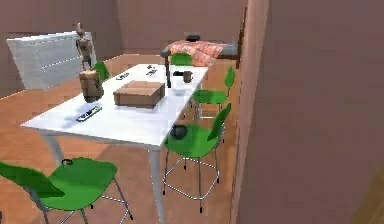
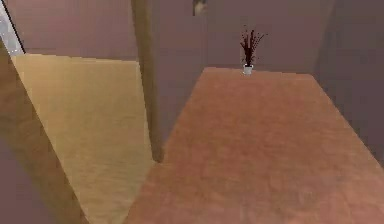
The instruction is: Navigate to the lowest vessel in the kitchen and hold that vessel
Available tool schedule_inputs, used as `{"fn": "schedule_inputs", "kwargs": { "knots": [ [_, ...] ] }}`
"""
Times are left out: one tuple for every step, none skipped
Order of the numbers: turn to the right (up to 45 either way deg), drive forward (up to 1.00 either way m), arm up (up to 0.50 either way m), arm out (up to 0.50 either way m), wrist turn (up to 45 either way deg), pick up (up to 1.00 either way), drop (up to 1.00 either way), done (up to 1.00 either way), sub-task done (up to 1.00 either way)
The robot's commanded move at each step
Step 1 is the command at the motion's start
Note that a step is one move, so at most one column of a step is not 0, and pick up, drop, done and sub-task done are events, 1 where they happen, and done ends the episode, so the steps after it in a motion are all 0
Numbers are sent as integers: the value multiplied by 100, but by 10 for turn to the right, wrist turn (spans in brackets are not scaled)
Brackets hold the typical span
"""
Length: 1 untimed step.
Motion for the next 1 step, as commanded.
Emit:
{"fn": "schedule_inputs", "kwargs": {
  "knots": [
    [-450, 0, 0, 0, 0, 0, 0, 0, 0]
  ]
}}
